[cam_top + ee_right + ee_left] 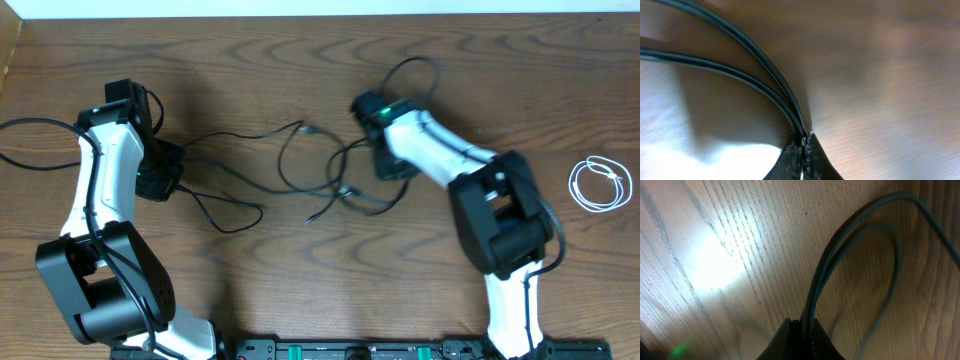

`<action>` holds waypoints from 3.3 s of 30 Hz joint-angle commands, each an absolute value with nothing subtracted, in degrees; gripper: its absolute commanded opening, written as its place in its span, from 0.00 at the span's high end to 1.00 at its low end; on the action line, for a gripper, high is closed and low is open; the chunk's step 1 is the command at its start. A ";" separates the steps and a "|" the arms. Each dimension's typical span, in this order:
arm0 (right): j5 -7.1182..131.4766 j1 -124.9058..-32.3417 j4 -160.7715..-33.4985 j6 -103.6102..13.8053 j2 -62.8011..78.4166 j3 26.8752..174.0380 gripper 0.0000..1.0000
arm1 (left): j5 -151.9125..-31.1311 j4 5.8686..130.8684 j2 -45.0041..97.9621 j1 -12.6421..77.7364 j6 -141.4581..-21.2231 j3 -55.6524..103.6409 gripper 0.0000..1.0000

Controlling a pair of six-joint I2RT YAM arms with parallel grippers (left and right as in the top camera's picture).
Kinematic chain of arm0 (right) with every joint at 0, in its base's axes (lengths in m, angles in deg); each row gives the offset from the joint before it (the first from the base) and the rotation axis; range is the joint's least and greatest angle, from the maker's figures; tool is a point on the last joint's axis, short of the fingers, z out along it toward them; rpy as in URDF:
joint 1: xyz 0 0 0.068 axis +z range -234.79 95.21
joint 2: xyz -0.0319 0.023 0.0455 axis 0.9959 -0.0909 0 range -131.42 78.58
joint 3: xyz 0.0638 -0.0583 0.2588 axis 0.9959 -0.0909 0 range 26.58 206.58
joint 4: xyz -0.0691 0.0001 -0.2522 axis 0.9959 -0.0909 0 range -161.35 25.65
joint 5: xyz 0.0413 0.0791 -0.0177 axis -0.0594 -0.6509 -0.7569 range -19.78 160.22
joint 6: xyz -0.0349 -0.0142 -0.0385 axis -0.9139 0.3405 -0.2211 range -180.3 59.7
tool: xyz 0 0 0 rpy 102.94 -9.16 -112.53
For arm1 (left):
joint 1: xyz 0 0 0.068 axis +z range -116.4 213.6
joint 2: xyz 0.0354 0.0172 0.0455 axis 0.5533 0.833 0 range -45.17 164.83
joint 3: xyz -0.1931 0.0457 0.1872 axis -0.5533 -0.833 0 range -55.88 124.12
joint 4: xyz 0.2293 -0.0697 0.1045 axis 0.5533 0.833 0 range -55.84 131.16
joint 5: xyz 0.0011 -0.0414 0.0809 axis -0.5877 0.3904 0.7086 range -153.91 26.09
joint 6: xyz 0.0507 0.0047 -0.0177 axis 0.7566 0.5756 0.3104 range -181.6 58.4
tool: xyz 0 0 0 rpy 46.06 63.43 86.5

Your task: Untangle cables

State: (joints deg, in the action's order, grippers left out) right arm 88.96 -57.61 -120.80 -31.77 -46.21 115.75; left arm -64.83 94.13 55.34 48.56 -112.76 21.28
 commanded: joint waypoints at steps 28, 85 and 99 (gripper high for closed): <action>77.51 -91.11 -102.81 -45.82 -48.83 114.52 0.99 | -51.37 103.33 54.84 53.54 -135.88 20.41 0.92; 66.82 -68.80 -110.65 -44.79 -48.73 114.41 0.32 | -57.93 96.25 30.84 39.09 -100.61 27.27 0.04; 65.21 -68.54 -115.51 -48.49 -44.64 115.55 0.48 | -57.91 97.12 30.90 39.09 -100.61 27.19 0.04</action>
